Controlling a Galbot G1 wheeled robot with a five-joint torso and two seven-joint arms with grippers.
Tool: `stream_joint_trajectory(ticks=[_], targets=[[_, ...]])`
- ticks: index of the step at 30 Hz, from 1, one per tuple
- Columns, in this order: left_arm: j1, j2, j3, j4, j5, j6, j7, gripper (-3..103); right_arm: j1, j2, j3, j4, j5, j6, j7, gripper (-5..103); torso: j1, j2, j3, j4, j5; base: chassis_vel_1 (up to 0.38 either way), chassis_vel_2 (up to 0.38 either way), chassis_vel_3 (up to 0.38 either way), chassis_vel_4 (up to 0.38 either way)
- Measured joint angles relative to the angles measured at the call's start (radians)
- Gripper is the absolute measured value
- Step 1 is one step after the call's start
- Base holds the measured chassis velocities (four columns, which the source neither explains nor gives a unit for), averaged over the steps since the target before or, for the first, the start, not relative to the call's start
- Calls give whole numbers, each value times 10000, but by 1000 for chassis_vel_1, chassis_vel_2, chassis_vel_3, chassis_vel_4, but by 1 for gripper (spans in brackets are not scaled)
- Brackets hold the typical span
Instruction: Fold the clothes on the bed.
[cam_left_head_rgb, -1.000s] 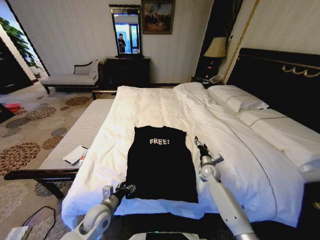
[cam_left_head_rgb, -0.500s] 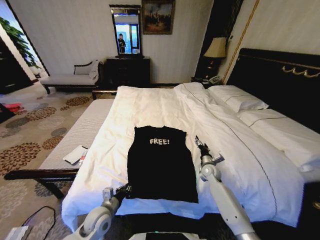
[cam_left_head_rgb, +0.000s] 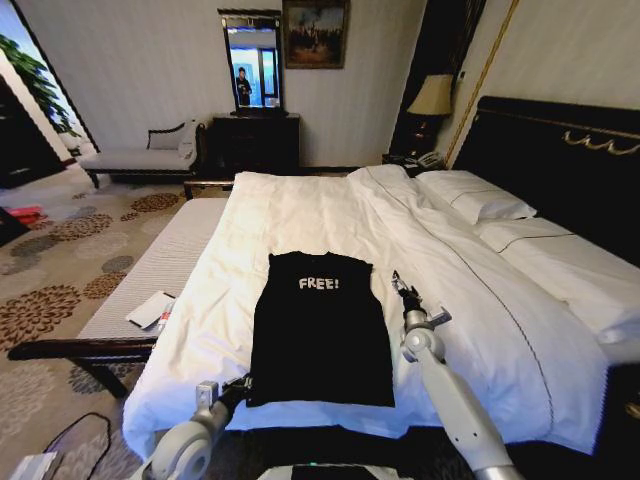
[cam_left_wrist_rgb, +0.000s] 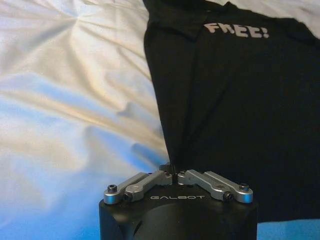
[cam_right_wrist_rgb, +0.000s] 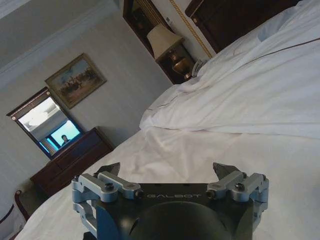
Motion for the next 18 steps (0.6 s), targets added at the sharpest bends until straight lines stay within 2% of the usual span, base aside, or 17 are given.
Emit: stream_joint_trajectory(ticks=[5, 14, 16, 18], targets=[[231, 93, -144, -32, 134, 8, -20, 0, 1, 81, -47, 5, -21, -5, 0, 100, 0, 0, 1, 2, 1, 0, 0, 0, 0], [291, -215, -77, 68, 476, 10, -30, 0, 2, 49, -80, 87, -46, -18, 40, 100, 1, -1, 0, 2, 1, 0, 0, 0, 0], [411, -270, -126, 33, 682, -33, -33, -3, 4, -12, -77, 106, -46, -22, 55, 100, 0, -1, 1, 1, 1, 0, 0, 0, 0], [508, -350, -214, 25, 911, -66, -64, -1, 11, -52, -74, 121, -46, -24, 65, 100, 0, -1, 1, 3, 3, 0, 0, 0, 0]])
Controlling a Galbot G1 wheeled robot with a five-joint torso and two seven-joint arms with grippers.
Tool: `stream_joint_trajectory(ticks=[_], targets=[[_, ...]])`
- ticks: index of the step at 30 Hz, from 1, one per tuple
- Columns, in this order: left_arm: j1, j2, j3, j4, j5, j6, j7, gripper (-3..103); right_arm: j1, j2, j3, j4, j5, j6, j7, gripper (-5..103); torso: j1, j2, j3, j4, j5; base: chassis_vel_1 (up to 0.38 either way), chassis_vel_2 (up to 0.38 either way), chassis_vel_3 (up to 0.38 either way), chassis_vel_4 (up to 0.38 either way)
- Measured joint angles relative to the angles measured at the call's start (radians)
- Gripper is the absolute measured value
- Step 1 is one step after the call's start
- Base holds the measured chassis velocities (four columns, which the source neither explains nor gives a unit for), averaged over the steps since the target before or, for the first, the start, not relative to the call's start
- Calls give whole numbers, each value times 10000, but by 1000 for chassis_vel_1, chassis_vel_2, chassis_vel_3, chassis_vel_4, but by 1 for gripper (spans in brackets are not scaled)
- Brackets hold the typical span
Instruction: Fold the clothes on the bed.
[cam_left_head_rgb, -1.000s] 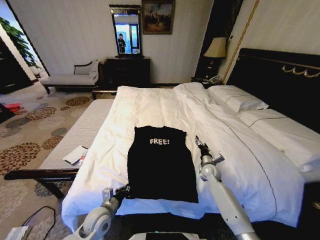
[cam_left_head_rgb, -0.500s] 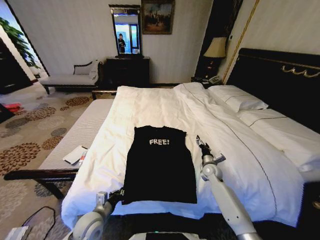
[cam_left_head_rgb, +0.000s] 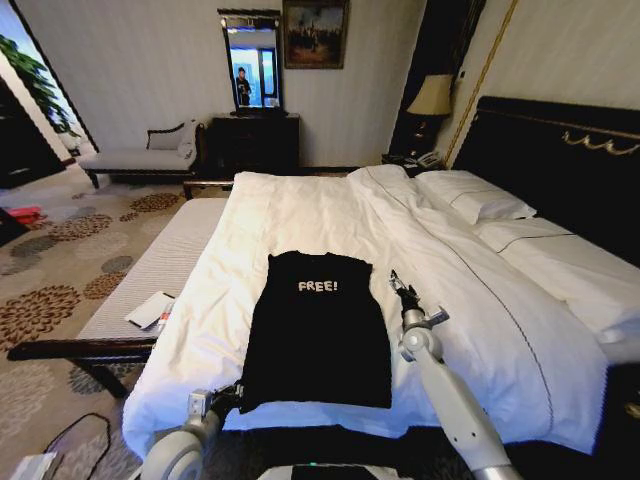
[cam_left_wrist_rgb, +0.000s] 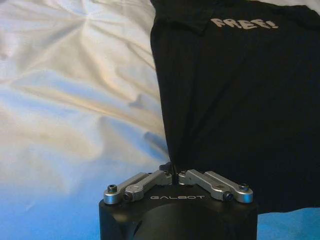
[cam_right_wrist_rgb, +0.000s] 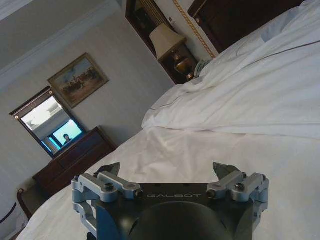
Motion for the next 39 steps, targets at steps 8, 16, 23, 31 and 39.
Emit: stream_joint_trajectory(ticks=[8, 16, 23, 31, 39], targets=[[643, -240, -785, -747, 331, -212, 16, 30, 37, -64, -52, 27, 3, -9, 9, 100, 0, 0, 0, 1, 2, 0, 0, 0, 0], [-284, -724, -1732, -2172, -537, -289, -17, 57, 78, -515, -349, 47, -82, -159, 58, 100, 0, 0, 0, -4, 1, 0, 0, 0, 0], [-2048, -1344, -2377, -2735, -2204, -76, -491, 80, 431, -1294, -950, -82, 24, -594, 150, 100, 1, -1, 0, -9, -1, 0, 0, 0, 0], [-3216, -2151, -3233, -2641, -3004, 124, -626, 100, 2095, -2049, -1874, -1122, 1900, -1800, 155, 100, 0, -1, 1, -4, 0, 0, 0, 0, 0], [-3930, -2656, -4152, -2851, -3556, 77, -648, 100, 3736, -2058, -2952, -2746, 2825, -2655, 71, 100, 0, -1, 1, 0, -2, 0, 0, 0, 0]])
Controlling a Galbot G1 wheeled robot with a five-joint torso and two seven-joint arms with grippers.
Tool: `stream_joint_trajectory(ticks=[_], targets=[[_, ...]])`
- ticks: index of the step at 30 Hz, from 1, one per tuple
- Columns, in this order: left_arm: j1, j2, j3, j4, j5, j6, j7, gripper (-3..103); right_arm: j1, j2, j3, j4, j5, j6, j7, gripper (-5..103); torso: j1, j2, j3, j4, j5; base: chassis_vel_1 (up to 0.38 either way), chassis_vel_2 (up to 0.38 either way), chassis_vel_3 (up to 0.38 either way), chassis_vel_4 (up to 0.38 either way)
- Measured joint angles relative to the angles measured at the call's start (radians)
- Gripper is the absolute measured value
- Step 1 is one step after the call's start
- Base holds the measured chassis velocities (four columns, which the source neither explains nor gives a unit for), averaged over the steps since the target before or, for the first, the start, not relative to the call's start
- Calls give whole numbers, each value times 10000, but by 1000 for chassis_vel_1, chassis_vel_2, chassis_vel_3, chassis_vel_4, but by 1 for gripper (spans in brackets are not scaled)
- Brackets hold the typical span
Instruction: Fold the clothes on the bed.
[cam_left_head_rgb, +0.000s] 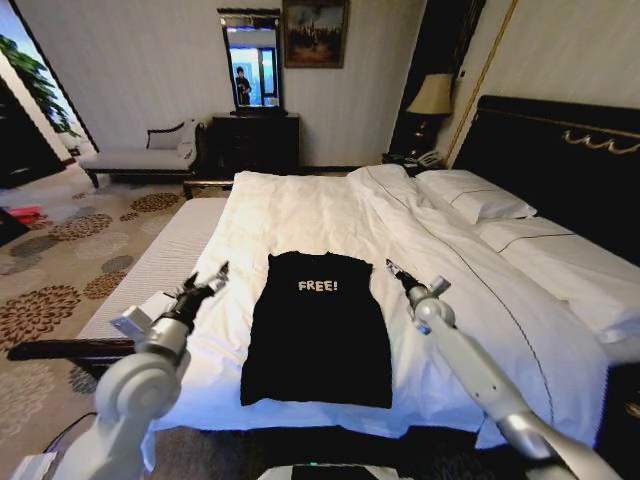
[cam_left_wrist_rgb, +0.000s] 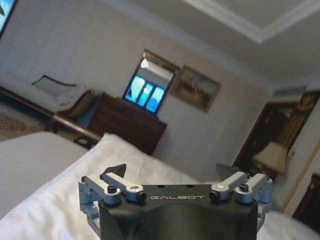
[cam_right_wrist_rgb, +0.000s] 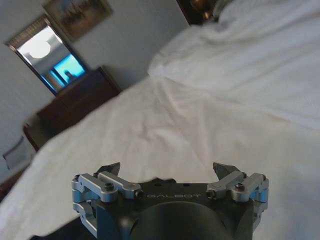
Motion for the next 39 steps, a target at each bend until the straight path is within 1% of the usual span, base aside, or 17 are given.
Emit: stream_joint_trajectory(ticks=[2, 4, 7, 8, 11, 13, 14, 17, 20, 21, 24, 26, 28, 32, 34, 38, 39], targets=[[-105, -78, -59, -25, -80, -4, -12, 100, 213, 60, -147, -315, 52, -117, 27, 100, 0, 0, 0, 1, 1, 0, 0, 0, 0], [-262, -238, -111, -37, -144, -9, -47, 100, 645, 204, -482, -1018, 94, -266, 46, 100, 0, 0, 0, -1, 2, 0, 0, 0, 0], [-347, -368, -76, -21, -32, -14, -55, 100, 1304, 519, -947, -2114, 83, -472, -19, 100, 1, 0, 1, -3, 2, 0, 0, 0, 0], [-347, -368, -76, -21, -32, -14, -55, 100, 1304, 519, -947, -2114, 83, -472, -19, 100, 1, 0, 1, -3, 2, 0, 0, 0, 0], [-320, -386, -20, -23, 82, -19, -63, 100, 1924, 1031, -1181, -3030, 63, -650, -198, 100, 1, 0, 0, 0, 0, 0, 0, 0, 0], [-262, -403, -14, -64, 117, -19, -82, 100, 2307, 1455, -1246, -3611, 9, -723, -358, 100, 1, 0, -1, 2, 1, 0, 0, 0, 0], [-262, -403, -14, -64, 117, -19, -82, 100, 2307, 1455, -1246, -3611, 9, -723, -358, 100, 1, 0, -1, 2, 1, 0, 0, 0, 0], [-141, -461, -33, -157, 173, -13, -120, 100, 2840, 2021, -1261, -4438, -90, -790, -644, 100, 1, -1, 0, 4, -2, 0, 0, 0, 0], [-92, -475, -73, -191, 207, -5, -140, 100, 3021, 2222, -1236, -4758, -107, -846, -803, 100, 1, 0, 0, 1, 0, 0, 0, 0, 0], [-64, -474, -112, -194, 236, 1, -150, 100, 3117, 2352, -1194, -4950, -125, -864, -985, 100, 1, 0, 0, -2, 0, 0, 0, 0, 0], [-24, -447, -158, -196, 269, 6, -172, 100, 3171, 2459, -1132, -5101, -177, -865, -1211, 101, 0, 0, 0, -1, -1, 0, 0, 0, 0], [45, -389, -189, -198, 299, 14, -203, 100, 3159, 2560, -1076, -5169, -257, -860, -1481, 91, 1, 0, -1, -1, -1, 0, 0, 0, 0], [66, -368, -197, -198, 322, 15, -209, 100, 3139, 2578, -1068, -5170, -290, -849, -1547, 91, 0, 0, -1, 0, -1, 0, 0, 0, 0], [113, -321, -230, -198, 350, 19, -241, 100, 3092, 2622, -1049, -5156, -467, -737, -1652, 70, 0, 0, -1, -1, 0, 0, 0, 0, 0], [125, -312, -237, -198, 353, 19, -249, 100, 3085, 2618, -1049, -5143, -521, -705, -1654, 70, 0, 0, 0, -1, 1, 0, 0, 0, 0], [179, -298, -259, -200, 363, 17, -267, 100, 3091, 2555, -1053, -5185, -812, -567, -1654, 48, 0, 0, -1, 0, 0, 0, 0, 0, 0], [179, -298, -259, -200, 363, 17, -267, 100, 3091, 2555, -1053, -5185, -812, -567, -1654, 48, 0, 0, -1, 0, 0, 0, 0, 0, 0]])
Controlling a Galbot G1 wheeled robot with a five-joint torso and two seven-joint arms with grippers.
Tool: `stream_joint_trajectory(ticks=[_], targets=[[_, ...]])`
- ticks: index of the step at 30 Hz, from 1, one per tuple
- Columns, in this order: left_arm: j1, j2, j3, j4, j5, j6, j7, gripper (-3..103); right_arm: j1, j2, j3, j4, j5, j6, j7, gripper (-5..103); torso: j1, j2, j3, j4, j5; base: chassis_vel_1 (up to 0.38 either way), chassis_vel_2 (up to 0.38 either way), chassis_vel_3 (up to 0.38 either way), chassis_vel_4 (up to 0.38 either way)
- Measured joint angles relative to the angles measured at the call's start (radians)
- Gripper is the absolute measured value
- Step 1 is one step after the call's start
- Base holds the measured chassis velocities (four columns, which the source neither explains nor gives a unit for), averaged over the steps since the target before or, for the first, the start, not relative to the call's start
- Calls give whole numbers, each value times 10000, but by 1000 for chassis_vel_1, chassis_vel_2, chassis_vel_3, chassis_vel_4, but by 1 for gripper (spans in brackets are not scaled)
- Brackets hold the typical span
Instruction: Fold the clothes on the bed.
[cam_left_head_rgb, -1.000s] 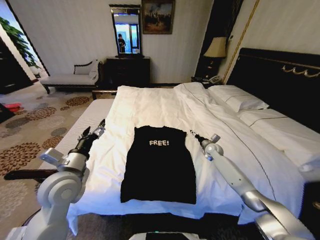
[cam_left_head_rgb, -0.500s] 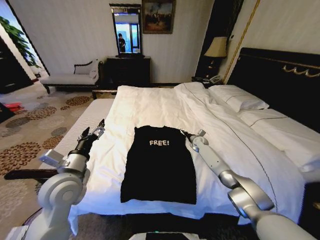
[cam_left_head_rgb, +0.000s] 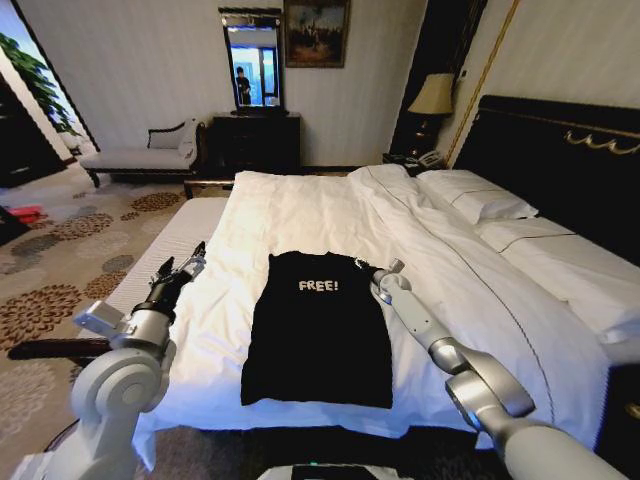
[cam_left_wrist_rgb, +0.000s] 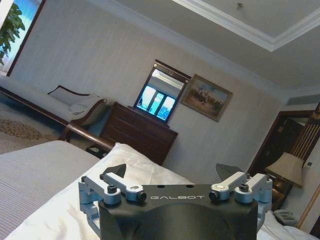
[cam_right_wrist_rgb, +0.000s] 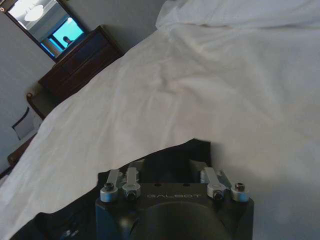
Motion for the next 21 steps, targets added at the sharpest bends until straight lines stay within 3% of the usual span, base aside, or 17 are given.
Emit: stream_joint_trajectory(ticks=[8, 13, 21], targets=[[12, 14, 25, 22, 49, -14, -17, 100, -7, -89, 6, -8, -378, 99, 58, 15, 0, 0, 0, 0, 0, 0, 0, 0, 0], [-21, 15, 57, 115, 115, -35, -21, 100, -19, -70, 9, -182, -811, 199, 19, 2, 0, 0, 0, 0, 0, 0, 0, 0, 0], [-351, 126, 96, 388, -3, -46, -65, 100, 100, -67, 32, -358, -1071, 330, -60, 0, 0, 0, 0, 0, 1, 0, 0, 0, 0]])
